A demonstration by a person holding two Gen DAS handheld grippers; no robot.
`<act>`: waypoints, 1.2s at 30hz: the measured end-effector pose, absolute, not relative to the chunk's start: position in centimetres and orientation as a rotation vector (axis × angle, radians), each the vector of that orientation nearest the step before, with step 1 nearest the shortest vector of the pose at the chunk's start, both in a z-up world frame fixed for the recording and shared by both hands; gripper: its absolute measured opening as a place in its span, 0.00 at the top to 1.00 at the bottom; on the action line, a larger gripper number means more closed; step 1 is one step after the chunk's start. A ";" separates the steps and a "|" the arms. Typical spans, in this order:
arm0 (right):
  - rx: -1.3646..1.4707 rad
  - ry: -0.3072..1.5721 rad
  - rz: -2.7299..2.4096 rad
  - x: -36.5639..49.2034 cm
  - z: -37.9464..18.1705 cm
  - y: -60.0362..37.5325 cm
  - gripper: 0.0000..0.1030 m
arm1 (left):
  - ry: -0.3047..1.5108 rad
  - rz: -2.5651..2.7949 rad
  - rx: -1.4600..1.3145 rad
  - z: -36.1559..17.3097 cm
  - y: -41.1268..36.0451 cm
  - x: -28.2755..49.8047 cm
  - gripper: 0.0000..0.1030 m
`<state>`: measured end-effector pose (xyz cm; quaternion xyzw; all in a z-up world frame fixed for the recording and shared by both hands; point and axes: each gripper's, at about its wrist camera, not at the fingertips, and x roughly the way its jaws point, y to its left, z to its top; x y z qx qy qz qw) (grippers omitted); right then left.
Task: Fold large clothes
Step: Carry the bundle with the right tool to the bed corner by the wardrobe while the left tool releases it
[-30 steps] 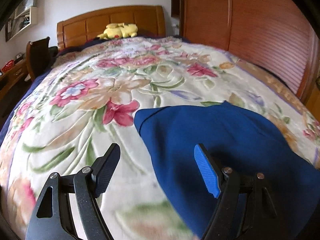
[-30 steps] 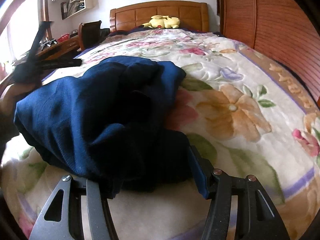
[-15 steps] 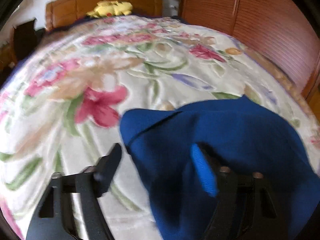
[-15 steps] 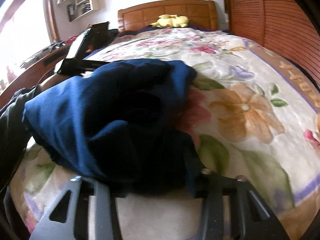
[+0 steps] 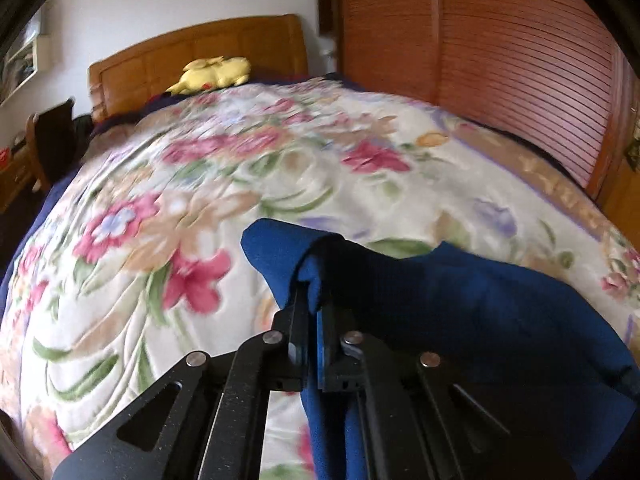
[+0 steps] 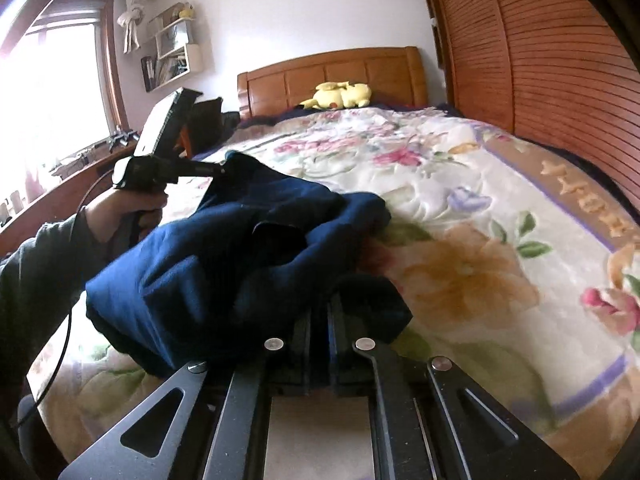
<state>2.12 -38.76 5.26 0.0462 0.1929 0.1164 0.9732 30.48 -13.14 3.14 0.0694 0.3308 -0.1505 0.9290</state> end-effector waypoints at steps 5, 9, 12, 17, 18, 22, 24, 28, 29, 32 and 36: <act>0.033 0.345 0.118 0.4 6.2 -44.6 0.95 | 0.625 -0.382 0.152 5.3 -19.0 28.4 0.98; 0.002 0.363 0.004 -1.3 6.4 -51.7 0.95 | 0.609 -0.476 0.129 5.9 -25.9 27.4 0.98; -0.026 0.377 -0.080 -3.1 6.7 -57.2 0.95 | 0.591 -0.558 0.132 6.4 -32.4 26.4 0.98; -0.085 0.411 -0.240 -6.3 7.8 -65.3 0.95 | 0.545 -0.673 0.113 7.6 -41.5 24.8 0.98; -0.091 0.415 -0.266 -7.0 7.9 -66.5 0.95 | 0.538 -0.691 0.094 7.9 -42.9 24.7 0.98; -0.140 0.461 -0.379 -9.4 8.0 -71.0 0.95 | 0.557 -0.769 0.085 8.2 -48.9 24.8 0.98; -0.140 0.473 -0.432 -10.2 8.2 -72.9 0.95 | 0.565 -0.789 0.095 7.9 -50.7 24.6 0.98; -0.067 0.521 -0.466 -10.6 6.6 -76.6 0.94 | 0.592 -0.798 0.177 6.1 -53.6 23.8 0.97; -0.032 0.543 -0.462 -10.4 5.7 -77.5 0.93 | 0.607 -0.792 0.202 5.5 -53.7 23.7 0.97; 0.024 0.554 -0.489 -10.3 4.7 -78.7 0.83 | 0.625 -0.790 0.227 4.6 -52.8 23.4 0.91; 0.057 0.516 -0.557 -10.4 5.8 -77.5 0.50 | 0.595 -0.796 0.269 4.6 -50.5 21.6 0.72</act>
